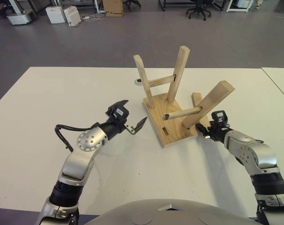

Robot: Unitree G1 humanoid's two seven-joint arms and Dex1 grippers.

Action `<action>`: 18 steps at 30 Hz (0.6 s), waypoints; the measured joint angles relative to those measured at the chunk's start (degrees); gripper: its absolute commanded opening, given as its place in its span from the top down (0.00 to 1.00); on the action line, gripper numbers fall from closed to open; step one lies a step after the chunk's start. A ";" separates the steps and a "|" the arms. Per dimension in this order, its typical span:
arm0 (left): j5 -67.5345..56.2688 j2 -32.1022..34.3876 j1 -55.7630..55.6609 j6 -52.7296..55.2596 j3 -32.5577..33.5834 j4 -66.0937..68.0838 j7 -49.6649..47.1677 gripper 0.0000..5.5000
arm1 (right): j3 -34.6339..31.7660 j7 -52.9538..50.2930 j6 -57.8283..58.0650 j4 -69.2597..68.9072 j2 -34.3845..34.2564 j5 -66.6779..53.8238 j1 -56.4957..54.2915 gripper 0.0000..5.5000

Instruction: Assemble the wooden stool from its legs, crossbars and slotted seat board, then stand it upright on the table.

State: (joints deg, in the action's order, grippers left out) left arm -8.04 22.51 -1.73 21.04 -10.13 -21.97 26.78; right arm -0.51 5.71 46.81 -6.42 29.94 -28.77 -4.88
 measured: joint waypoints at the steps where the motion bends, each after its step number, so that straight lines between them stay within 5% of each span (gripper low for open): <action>1: 0.30 -0.03 0.00 0.00 -0.02 0.06 -0.08 0.02 | -0.64 0.03 -0.02 0.20 -0.48 0.31 0.02 0.47; 8: -1.42 -1.86 -1.31 0.49 1.32 -0.21 -0.19 0.02 | -2.50 3.80 -6.99 6.91 -0.91 5.15 -0.72 0.62; 14: -28.18 -11.24 -20.36 14.97 18.58 -5.48 -10.14 0.02 | -13.45 7.72 -24.47 14.15 5.31 9.00 -12.89 0.62; 18: -48.11 -15.81 -37.34 20.33 25.89 0.14 -18.47 0.02 | -15.16 17.70 -29.08 7.41 7.61 3.11 -24.15 0.62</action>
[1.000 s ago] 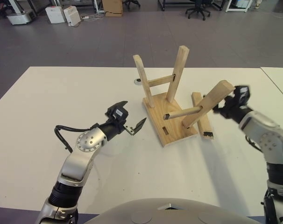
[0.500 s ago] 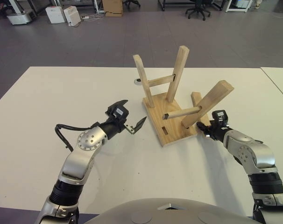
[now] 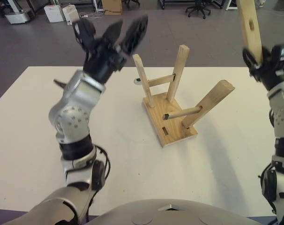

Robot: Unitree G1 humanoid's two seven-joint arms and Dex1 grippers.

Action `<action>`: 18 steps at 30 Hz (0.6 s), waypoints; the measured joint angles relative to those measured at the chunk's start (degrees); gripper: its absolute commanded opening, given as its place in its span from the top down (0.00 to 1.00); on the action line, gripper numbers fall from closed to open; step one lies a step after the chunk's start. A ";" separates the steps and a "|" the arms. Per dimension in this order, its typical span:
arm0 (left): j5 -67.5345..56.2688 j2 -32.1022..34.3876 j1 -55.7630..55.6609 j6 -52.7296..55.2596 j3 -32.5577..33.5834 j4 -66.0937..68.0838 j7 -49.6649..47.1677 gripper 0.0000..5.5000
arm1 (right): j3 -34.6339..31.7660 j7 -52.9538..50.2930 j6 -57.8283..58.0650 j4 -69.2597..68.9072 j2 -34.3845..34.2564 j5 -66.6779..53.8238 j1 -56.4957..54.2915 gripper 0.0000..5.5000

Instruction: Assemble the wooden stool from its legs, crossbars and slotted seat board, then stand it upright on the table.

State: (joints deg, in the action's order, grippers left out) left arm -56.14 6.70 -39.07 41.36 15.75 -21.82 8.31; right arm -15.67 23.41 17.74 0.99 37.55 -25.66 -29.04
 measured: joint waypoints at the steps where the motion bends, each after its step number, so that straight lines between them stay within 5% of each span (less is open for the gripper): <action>1: -4.59 -0.77 -5.45 0.65 1.04 2.70 -1.56 0.02 | 1.02 3.53 0.07 -4.57 -0.02 -3.21 -4.42 0.62; 7: -16.82 -2.15 -21.68 -0.55 3.49 9.20 -6.97 0.02 | 10.36 13.71 3.53 -18.05 -0.61 -8.99 -15.46 0.62; 18: -19.65 1.16 -22.27 -2.96 3.34 8.43 -9.79 0.34 | 13.60 13.30 4.42 -20.25 -4.59 -5.69 -15.97 0.62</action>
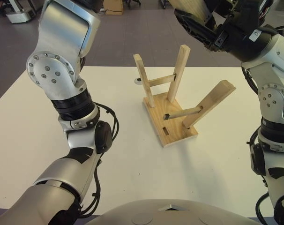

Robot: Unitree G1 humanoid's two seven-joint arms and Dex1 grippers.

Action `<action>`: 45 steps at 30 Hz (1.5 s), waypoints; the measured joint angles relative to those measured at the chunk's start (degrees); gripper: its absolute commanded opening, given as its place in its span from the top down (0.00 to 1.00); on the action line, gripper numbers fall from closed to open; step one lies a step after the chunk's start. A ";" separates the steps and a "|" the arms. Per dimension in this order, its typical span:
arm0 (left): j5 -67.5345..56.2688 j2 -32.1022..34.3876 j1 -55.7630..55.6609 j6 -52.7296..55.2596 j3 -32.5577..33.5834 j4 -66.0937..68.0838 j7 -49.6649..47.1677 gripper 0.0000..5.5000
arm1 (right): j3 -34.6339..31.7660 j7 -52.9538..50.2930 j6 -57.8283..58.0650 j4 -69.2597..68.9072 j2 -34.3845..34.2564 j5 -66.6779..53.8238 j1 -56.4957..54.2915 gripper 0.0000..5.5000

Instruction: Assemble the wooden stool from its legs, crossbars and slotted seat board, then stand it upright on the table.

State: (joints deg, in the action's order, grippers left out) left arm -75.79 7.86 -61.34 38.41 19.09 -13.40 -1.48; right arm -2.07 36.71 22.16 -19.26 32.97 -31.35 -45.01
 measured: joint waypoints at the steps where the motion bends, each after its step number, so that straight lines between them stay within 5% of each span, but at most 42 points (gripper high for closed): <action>1: 0.01 0.56 0.53 0.01 -0.09 -0.02 -0.20 0.37 | 0.00 -0.42 0.18 -0.35 -0.10 0.03 -0.01 0.62; 15: -0.51 3.59 2.13 0.02 -1.59 0.11 -0.46 0.79 | 0.14 -2.16 1.92 -3.60 -0.69 2.75 -0.05 0.62; 17: -0.75 3.50 2.13 -0.05 -1.77 0.27 -1.05 0.80 | 0.19 -2.22 1.90 -3.73 -0.68 4.22 -0.05 0.62; 24: -2.35 2.99 4.85 -0.28 -1.41 -0.70 -4.40 0.82 | 0.20 -2.89 1.18 -3.68 -1.35 6.74 -1.79 0.36; 34: -9.65 12.69 28.84 1.08 8.65 -10.63 -9.22 0.82 | -16.76 -6.44 7.05 5.46 4.69 2.40 5.94 0.35; 39: -5.30 13.69 44.72 2.23 4.90 -16.47 -9.54 0.82 | -12.37 -4.64 3.13 18.79 4.69 11.35 23.23 0.35; 45: 5.20 4.45 57.15 -1.75 -5.19 -19.57 -10.55 0.82 | -1.79 -2.08 -2.81 27.31 0.76 18.79 32.34 0.35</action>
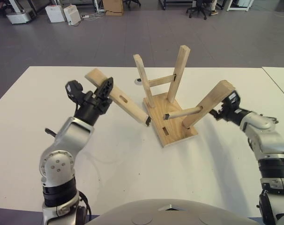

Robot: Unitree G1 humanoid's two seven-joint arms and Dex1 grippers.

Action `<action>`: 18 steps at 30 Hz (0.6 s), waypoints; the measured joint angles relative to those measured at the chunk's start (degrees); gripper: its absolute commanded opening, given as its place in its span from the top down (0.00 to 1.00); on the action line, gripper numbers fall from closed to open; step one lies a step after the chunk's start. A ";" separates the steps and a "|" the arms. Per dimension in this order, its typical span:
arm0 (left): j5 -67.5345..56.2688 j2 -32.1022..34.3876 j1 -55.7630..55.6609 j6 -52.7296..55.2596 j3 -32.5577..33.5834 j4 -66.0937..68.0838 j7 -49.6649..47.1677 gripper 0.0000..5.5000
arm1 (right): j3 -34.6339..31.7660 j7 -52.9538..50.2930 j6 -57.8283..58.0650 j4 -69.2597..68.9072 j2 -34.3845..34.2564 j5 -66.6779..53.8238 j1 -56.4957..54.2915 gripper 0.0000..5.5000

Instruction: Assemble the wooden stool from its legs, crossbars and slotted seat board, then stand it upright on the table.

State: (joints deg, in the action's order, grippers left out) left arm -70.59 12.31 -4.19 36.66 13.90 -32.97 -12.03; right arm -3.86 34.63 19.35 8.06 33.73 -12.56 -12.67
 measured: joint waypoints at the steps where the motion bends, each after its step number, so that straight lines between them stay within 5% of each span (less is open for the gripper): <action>1: 1.46 -2.17 1.23 -1.13 -1.31 -0.26 -0.70 0.82 | 1.79 0.24 -0.32 0.16 -0.17 1.48 1.20 0.35; 7: 6.31 -8.77 4.94 -4.15 -6.19 -1.75 -3.75 0.82 | 9.03 4.40 -0.11 -6.59 0.90 5.29 8.91 0.35; 18: 27.58 -7.74 5.90 -12.89 -10.27 1.28 1.42 0.82 | 14.14 6.56 1.46 -16.43 -2.96 3.83 11.12 0.35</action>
State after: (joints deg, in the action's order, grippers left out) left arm -43.01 4.57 1.71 23.77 3.63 -31.69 -10.61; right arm 10.28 41.19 20.82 -8.37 30.77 -8.73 -1.54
